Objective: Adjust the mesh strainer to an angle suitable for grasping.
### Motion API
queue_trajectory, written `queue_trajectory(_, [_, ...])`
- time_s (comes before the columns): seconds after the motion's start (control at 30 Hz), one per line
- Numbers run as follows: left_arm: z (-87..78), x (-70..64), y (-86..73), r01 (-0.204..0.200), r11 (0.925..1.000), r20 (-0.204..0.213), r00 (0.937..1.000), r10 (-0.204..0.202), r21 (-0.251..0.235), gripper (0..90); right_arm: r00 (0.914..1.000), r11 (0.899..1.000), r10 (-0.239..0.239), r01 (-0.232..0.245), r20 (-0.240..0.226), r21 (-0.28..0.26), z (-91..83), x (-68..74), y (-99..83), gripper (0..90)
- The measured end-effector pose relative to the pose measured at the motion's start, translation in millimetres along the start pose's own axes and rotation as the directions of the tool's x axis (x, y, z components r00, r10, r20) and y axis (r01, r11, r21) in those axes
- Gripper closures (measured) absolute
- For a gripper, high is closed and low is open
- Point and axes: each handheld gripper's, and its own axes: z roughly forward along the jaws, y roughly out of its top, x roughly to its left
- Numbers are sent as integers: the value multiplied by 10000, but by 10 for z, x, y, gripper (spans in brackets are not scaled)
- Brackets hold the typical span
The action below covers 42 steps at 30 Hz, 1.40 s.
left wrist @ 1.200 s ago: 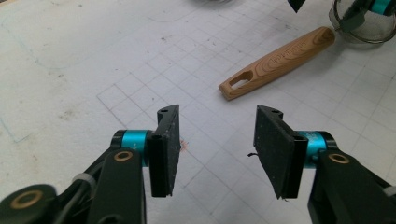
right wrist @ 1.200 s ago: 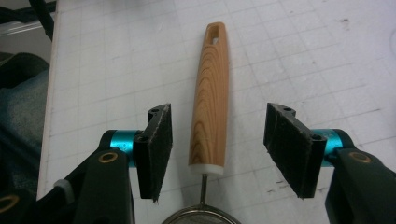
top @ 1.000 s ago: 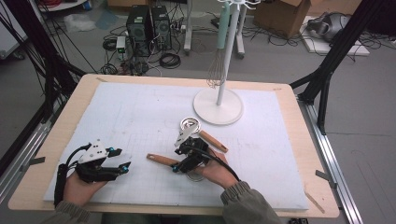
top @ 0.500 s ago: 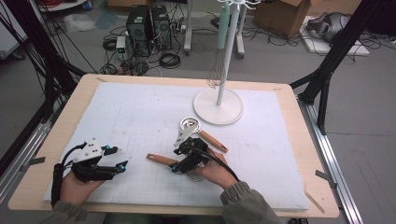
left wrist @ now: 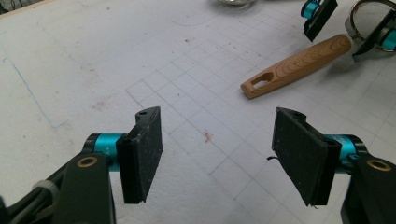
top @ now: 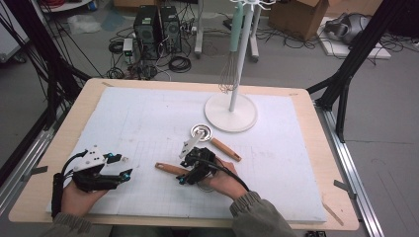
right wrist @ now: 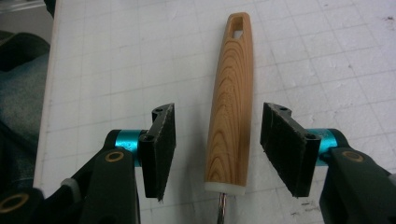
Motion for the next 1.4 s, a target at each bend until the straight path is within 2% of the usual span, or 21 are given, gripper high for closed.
queue_trajectory(0.43, [-32,37,-10,128,9999,-113,9999,-129,-88,339,9996,9976,-272,278,-108,641,113,-19,22,507])
queue_trajectory(0.57, [-36,43,-10,129,9999,-113,9999,-130,-111,340,9991,9954,-416,411,44,864,134,-17,20,539])
queue_trajectory(0.93, [-41,47,-11,188,9997,-124,9997,-189,-128,345,9989,9938,-367,334,292,1061,123,-52,37,623])
queue_trajectory(1.13, [-34,41,-9,179,9998,-112,9998,-180,-107,347,9981,9899,-434,371,438,1370,138,-27,72,630])
queue_trajectory(1.17, [-34,41,-8,169,9998,-116,9998,-170,-104,348,9971,9887,-563,485,514,1417,142,-29,83,631])
queue_trajectory(1.23, [-38,43,-6,167,9998,-117,9998,-168,-115,348,9975,9865,-493,407,508,1585,144,-16,97,635])
queue_trajectory(1.4, [-36,42,-6,161,9998,-103,9998,-162,-110,350,9980,9870,-360,274,517,1584,147,-21,100,644])
